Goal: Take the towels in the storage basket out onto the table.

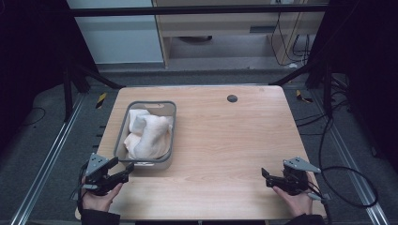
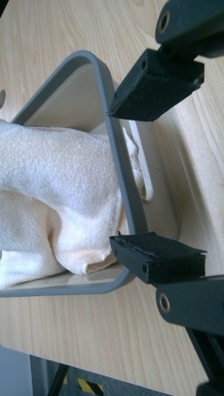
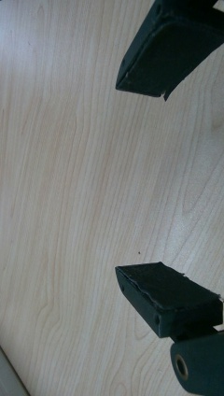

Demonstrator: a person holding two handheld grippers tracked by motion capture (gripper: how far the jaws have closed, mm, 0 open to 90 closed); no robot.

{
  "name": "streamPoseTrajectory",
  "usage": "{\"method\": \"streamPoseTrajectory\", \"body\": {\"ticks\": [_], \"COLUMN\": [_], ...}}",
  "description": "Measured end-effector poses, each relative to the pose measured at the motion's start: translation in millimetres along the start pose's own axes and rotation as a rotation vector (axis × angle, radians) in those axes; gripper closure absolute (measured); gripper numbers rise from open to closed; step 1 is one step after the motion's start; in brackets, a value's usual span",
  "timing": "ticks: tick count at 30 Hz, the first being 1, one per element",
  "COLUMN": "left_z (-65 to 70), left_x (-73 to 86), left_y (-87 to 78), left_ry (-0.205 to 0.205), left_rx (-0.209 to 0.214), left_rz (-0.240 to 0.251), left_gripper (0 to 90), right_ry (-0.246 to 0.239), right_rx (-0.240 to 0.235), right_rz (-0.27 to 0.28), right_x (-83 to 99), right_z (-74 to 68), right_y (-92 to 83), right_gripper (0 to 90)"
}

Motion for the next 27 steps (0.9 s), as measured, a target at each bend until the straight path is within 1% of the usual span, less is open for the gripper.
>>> {"method": "streamPoseTrajectory", "body": {"ticks": [4, 5, 8, 10, 14, 15, 20, 24, 25, 26, 27], "left_z": [-0.5, -0.9, -1.9, -2.2, -4.0, -4.1, -5.4, -4.5, -4.5, -4.5, -4.7], "left_x": [-6.8, -7.9, -10.8, -12.2, -18.7, -20.1, -25.1, -35.9, -38.1, -38.1, -40.6], "left_y": [-0.8, -1.0, -1.1, -1.1, -1.1, -0.9, 1.4, 4.4, 5.0, 5.0, 5.7], "left_ry": [0.004, 0.003, 0.002, 0.002, 0.009, 0.008, 0.013, 0.024, 0.026, 0.026, 0.026], "left_rx": [0.018, 0.02, 0.027, 0.028, 0.032, 0.035, 0.038, 0.047, 0.049, 0.049, 0.051], "left_rz": [0.005, 0.005, 0.006, 0.005, 0.013, 0.017, 0.015, 0.026, 0.029, 0.029, 0.031], "left_gripper": [28.8, 28.4, 27.2, 26.8, 25.2, 25.1, 24.3, 23.8, 23.8, 23.8, 23.8], "right_ry": [-0.011, -0.003, -0.003, -0.012, -0.009, -0.017, -0.021, -0.024, -0.016, -0.016, -0.025], "right_rx": [0.004, 0.001, 0.001, 0.004, 0.003, 0.007, 0.011, 0.008, 0.006, 0.006, 0.008], "right_rz": [0.004, 0.001, 0.003, 0.005, 0.005, 0.009, 0.003, 0.001, -0.002, -0.002, 0.001], "right_x": [0.5, 0.8, 1.3, 1.4, 1.2, 1.2, 1.9, 2.2, 2.2, 2.2, 2.0], "right_z": [0.0, -0.8, -0.5, 0.2, -0.1, 0.8, 1.3, 0.8, 0.2, 0.2, 1.0], "right_y": [0.3, -0.4, -0.5, -0.1, -0.4, 0.1, 0.8, 1.2, 0.8, 0.8, 1.5], "right_gripper": [9.9, 9.9, 9.9, 9.9, 9.9, 9.9, 10.4, 10.4, 10.4, 10.4, 10.4]}}
Point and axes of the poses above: each handheld gripper's, and its own axes: y roughly forward along the jaws, x roughly out of its underside, z roughly to its right, the point moved 5 cm from there along y, roughly forward along the jaws, and after that the axes turned 12 degrees about y, right-handed, at the moved point
